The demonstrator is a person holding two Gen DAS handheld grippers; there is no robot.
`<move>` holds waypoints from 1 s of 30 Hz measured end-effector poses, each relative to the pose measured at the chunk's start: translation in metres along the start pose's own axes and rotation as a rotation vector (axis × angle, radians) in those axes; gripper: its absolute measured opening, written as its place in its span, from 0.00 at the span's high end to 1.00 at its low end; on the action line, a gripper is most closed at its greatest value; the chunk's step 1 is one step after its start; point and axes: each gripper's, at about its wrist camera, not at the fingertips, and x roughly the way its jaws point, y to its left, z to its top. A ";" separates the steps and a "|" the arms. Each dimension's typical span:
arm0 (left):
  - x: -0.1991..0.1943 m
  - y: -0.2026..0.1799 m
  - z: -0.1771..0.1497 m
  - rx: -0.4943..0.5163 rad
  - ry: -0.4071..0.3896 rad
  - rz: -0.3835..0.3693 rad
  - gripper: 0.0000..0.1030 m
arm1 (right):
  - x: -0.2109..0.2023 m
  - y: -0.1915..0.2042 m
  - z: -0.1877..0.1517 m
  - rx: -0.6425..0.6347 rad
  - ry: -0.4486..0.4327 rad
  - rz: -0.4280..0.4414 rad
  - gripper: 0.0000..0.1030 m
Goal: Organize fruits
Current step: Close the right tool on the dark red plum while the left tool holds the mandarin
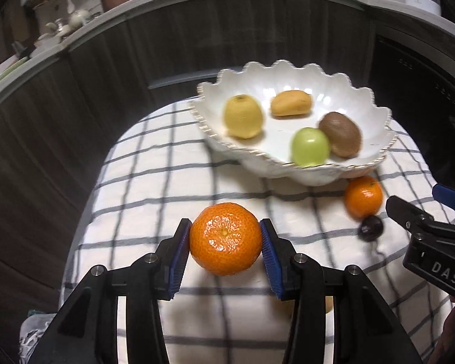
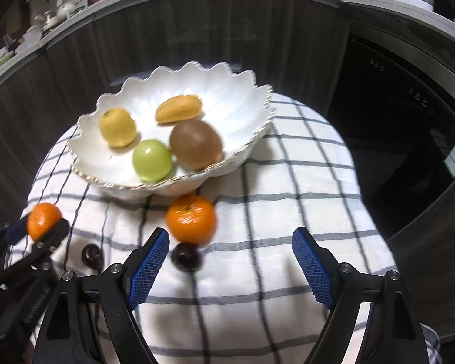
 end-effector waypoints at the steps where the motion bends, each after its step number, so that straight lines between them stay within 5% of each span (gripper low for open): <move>1: 0.001 0.005 -0.002 -0.010 0.004 0.006 0.57 | 0.003 0.004 -0.001 -0.009 0.008 0.007 0.25; 14: 0.013 0.026 -0.011 -0.063 0.032 0.015 0.57 | 0.035 0.026 -0.008 -0.026 0.090 0.034 0.56; 18: 0.015 0.027 -0.012 -0.067 0.039 0.013 0.57 | 0.042 0.029 -0.011 -0.031 0.111 0.036 0.59; 20: 0.015 0.027 -0.012 -0.066 0.038 0.014 0.57 | 0.044 0.029 -0.013 -0.029 0.117 0.038 0.69; 30: 0.010 0.022 -0.010 -0.055 0.028 0.007 0.57 | 0.031 0.023 -0.010 -0.022 0.093 0.058 0.70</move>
